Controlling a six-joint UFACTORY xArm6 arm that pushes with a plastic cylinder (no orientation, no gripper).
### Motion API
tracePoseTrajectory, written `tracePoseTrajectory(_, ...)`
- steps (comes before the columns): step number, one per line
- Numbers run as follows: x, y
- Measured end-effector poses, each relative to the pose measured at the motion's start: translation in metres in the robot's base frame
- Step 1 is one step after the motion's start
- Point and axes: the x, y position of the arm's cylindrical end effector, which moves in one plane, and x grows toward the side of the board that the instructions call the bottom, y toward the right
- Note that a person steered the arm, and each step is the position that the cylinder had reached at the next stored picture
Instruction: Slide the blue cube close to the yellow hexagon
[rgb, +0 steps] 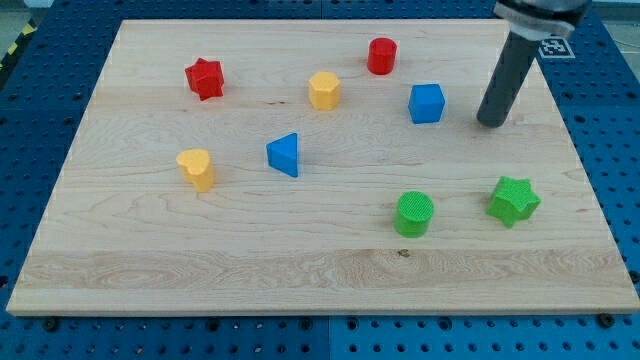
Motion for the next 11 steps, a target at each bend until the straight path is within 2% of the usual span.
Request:
tracePoseTrajectory(2, 0.001, -0.048)
tracePoseTrajectory(3, 0.001, 0.019)
tracePoseTrajectory(4, -0.034, 0.042)
tracePoseTrajectory(5, -0.045, -0.001)
tracePoseTrajectory(6, -0.018, -0.053)
tracePoseTrajectory(7, -0.013, -0.096)
tracePoseTrajectory(8, -0.013, -0.059)
tracePoseTrajectory(9, -0.034, -0.021)
tracePoseTrajectory(10, -0.038, -0.073)
tracePoseTrajectory(11, -0.02, -0.103)
